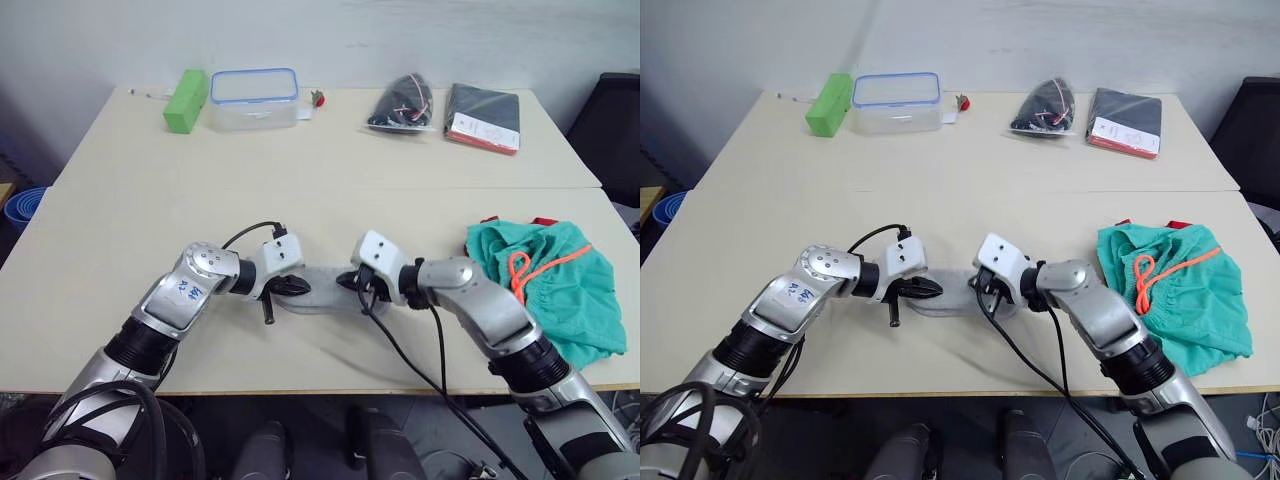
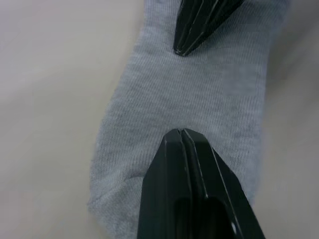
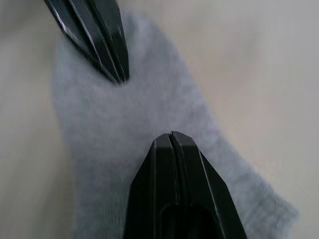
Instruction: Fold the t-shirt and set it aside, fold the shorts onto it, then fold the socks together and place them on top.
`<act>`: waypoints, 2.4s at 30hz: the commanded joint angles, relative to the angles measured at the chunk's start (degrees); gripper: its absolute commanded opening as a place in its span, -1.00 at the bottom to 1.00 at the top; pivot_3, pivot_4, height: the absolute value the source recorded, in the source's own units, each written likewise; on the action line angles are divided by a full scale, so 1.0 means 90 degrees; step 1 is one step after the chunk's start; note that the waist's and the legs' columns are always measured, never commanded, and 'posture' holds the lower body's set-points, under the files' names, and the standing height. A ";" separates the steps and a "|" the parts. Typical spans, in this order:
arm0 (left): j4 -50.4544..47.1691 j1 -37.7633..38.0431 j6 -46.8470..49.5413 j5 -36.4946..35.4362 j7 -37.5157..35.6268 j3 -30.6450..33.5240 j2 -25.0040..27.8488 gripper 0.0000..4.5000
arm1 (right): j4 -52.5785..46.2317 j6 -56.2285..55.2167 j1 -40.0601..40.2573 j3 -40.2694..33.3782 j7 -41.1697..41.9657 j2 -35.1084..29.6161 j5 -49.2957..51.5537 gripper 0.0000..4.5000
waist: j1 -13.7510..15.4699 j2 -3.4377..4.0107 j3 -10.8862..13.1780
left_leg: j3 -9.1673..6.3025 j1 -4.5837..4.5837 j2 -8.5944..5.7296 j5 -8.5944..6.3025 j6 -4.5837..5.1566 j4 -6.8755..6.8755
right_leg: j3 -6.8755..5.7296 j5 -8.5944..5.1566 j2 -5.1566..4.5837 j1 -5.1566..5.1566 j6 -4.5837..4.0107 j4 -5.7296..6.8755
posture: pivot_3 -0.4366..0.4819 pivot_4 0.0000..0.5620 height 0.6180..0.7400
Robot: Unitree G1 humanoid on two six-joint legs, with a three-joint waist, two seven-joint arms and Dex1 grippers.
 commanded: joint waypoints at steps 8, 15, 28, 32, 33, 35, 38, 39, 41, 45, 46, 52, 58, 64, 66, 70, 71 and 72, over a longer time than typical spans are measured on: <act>-0.0109 0.0594 -0.0063 0.0145 -0.0148 0.0316 0.0348 -0.99 | -0.0622 -0.0010 0.0989 -0.1109 0.0396 -0.0953 0.0240 -1.00 | -0.0027 -0.0030 -0.0021 | 0.0006 0.0033 0.0011 0.0000 0.0000 -0.0001 | 0.0006 -0.0002 0.0004 0.0017 -0.0002 -0.0002 | -0.05 -0.47 1.00; -0.1545 0.0519 0.1368 -0.1333 0.0017 0.1569 -0.0194 -0.99 | -0.1262 0.1047 0.0480 -0.2117 0.0305 -0.0311 0.1592 -1.00 | -0.0018 -0.0026 -0.0014 | -0.0006 0.0009 0.0024 0.0001 -0.0007 -0.0001 | 0.0034 -0.0003 0.0004 -0.0001 -0.0005 0.0005 | -0.05 -0.47 1.00; -0.2206 0.1573 0.4282 -0.2701 0.0916 0.3753 0.0396 0.20 | -0.0248 -0.0250 0.0011 -0.0198 0.0292 0.0211 0.0196 -1.00 | -0.0061 -0.0023 -0.0012 | -0.0010 0.0014 0.0018 -0.0002 -0.0015 -0.0007 | 0.0028 -0.0009 0.0000 -0.0002 -0.0015 0.0002 | -0.05 -0.47 1.00; -0.2074 0.1753 0.5690 -0.3241 0.1323 0.4775 -0.0199 0.76 | 0.0154 -0.0718 0.0100 0.0090 0.0377 0.0222 -0.0238 -1.00 | -0.0020 -0.0025 -0.0012 | -0.0014 0.0010 0.0013 -0.0002 -0.0014 -0.0003 | 0.0023 -0.0009 0.0000 0.0001 -0.0014 0.0001 | -0.05 -0.47 1.00; -0.2071 0.1748 0.5879 -0.3297 0.1400 0.4883 -0.0302 0.91 | 0.0193 -0.0728 0.0104 0.0081 0.0393 0.0241 -0.0253 -1.00 | -0.0019 -0.0026 -0.0013 | -0.0014 0.0012 0.0011 -0.0002 -0.0014 -0.0003 | 0.0024 -0.0009 0.0000 0.0001 -0.0014 0.0004 | -0.05 -0.47 1.00; -0.1958 0.1660 0.6282 -0.3294 0.1671 0.5077 -0.0646 0.98 | 0.0287 -0.0775 0.0123 0.0063 0.0417 0.0263 -0.0281 -1.00 | -0.0022 -0.0028 -0.0014 | -0.0016 0.0014 0.0012 -0.0002 -0.0015 -0.0003 | 0.0024 -0.0009 -0.0004 0.0003 -0.0014 0.0005 | -0.05 -0.47 1.00; -0.1713 0.1498 0.6661 -0.3223 0.2078 0.5235 -0.1154 0.98 | 0.0381 -0.0862 0.0164 0.0040 0.0442 0.0275 -0.0333 -1.00 | -0.0022 -0.0031 -0.0016 | -0.0020 0.0018 0.0011 -0.0001 -0.0018 -0.0003 | 0.0017 -0.0009 -0.0034 0.0006 -0.0014 0.0008 | -0.05 -0.47 1.00; -0.1657 0.1469 0.6689 -0.3225 0.2175 0.5230 -0.1264 0.98 | 0.0398 -0.0878 0.0174 0.0032 0.0446 0.0278 -0.0349 -1.00 | -0.0024 -0.0032 -0.0016 | -0.0021 0.0018 0.0011 0.0000 -0.0021 -0.0003 | 0.0013 -0.0008 -0.0036 0.0006 -0.0014 0.0008 | -0.05 -0.47 1.00; -0.1511 0.1407 0.6692 -0.3184 0.2375 0.5197 -0.1439 0.98 | 0.0417 -0.0880 0.0185 0.0009 0.0447 0.0288 -0.0360 -1.00 | -0.0020 -0.0033 -0.0017 | -0.0024 0.0019 0.0011 0.0000 -0.0025 -0.0004 | 0.0010 -0.0009 -0.0042 0.0006 -0.0014 0.0011 | -0.05 -0.47 1.00; -0.1132 0.1214 0.6692 -0.3085 0.2675 0.5178 -0.1725 0.98 | 0.0406 -0.0864 0.0212 -0.0054 0.0396 0.0318 -0.0362 -1.00 | -0.0008 -0.0034 -0.0019 | -0.0036 0.0023 0.0006 0.0005 -0.0034 -0.0004 | 0.0001 -0.0009 -0.0051 0.0012 -0.0015 0.0015 | -0.05 -0.47 1.00; -0.1037 0.1144 0.6692 -0.3110 0.2722 0.5219 -0.1799 0.98 | 0.0385 -0.0873 0.0222 -0.0080 0.0381 0.0322 -0.0358 -1.00 | -0.0004 -0.0034 -0.0019 | -0.0040 0.0026 0.0003 0.0006 -0.0036 -0.0004 | -0.0003 -0.0009 -0.0054 0.0016 -0.0015 0.0016 | -0.05 -0.47 1.00; -0.0777 0.0886 0.6692 -0.3218 0.2826 0.5223 -0.1932 0.98 | -0.0232 -0.0287 0.0314 -0.0732 0.0300 0.0254 0.0095 -1.00 | 0.0008 -0.0034 -0.0019 | -0.0062 0.0027 -0.0007 0.0010 -0.0037 -0.0004 | -0.0021 -0.0009 -0.0070 0.0028 -0.0015 0.0015 | -0.05 -0.47 1.00; -0.0571 0.0739 0.6656 -0.3213 0.2889 0.5187 -0.1987 0.98 | -0.0670 0.0208 0.0549 -0.1207 0.0348 -0.0079 0.0315 -1.00 | 0.0007 -0.0033 -0.0018 | -0.0070 0.0021 -0.0008 0.0010 -0.0038 -0.0004 | -0.0029 -0.0009 -0.0075 0.0027 -0.0016 0.0010 | -0.05 -0.47 1.00; -0.0300 0.0650 0.6554 -0.3173 0.2943 0.4877 -0.2057 0.98 | -0.0510 0.0024 0.0858 -0.0911 0.0313 -0.0040 0.0073 -1.00 | 0.0002 -0.0033 -0.0018 | -0.0075 0.0021 -0.0009 0.0010 -0.0038 -0.0008 | -0.0035 -0.0010 -0.0074 0.0032 -0.0017 0.0001 | -0.05 -0.47 1.00; -0.0098 0.0596 0.6451 -0.3113 0.2966 0.4754 -0.2023 0.98 | -0.0472 -0.0042 0.0885 -0.0806 0.0279 0.0019 0.0008 -1.00 | 0.0014 -0.0032 -0.0019 | -0.0075 0.0023 -0.0010 0.0011 -0.0038 -0.0007 | -0.0035 -0.0010 -0.0075 0.0034 -0.0017 0.0003 | -0.05 -0.47 1.00; 0.0198 0.0431 0.6373 -0.3114 0.2958 0.4644 -0.2006 0.81 | -0.0407 -0.0086 0.0922 -0.0739 0.0245 0.0106 -0.0059 -1.00 | 0.0015 -0.0032 -0.0019 | -0.0091 0.0032 -0.0013 0.0012 -0.0038 -0.0007 | -0.0049 -0.0010 -0.0077 0.0054 -0.0017 -0.0006 | -0.05 -0.47 1.00; 0.0218 0.0414 0.6373 -0.3150 0.2903 0.4573 -0.1962 0.72 | -0.0391 -0.0107 0.0946 -0.0733 0.0240 0.0108 -0.0077 -1.00 | 0.0010 -0.0032 -0.0019 | -0.0094 0.0033 -0.0013 0.0012 -0.0038 -0.0007 | -0.0052 -0.0010 -0.0077 0.0058 -0.0017 -0.0010 | -0.05 -0.47 1.00; 0.0219 0.0406 0.6384 -0.3188 0.2851 0.4509 -0.1917 0.58 | -0.0377 -0.0129 0.0973 -0.0731 0.0236 0.0105 -0.0094 -1.00 | 0.0009 -0.0032 -0.0019 | -0.0096 0.0032 -0.0013 0.0012 -0.0038 -0.0007 | -0.0052 -0.0010 -0.0077 0.0057 -0.0017 -0.0010 | -0.05 -0.47 1.00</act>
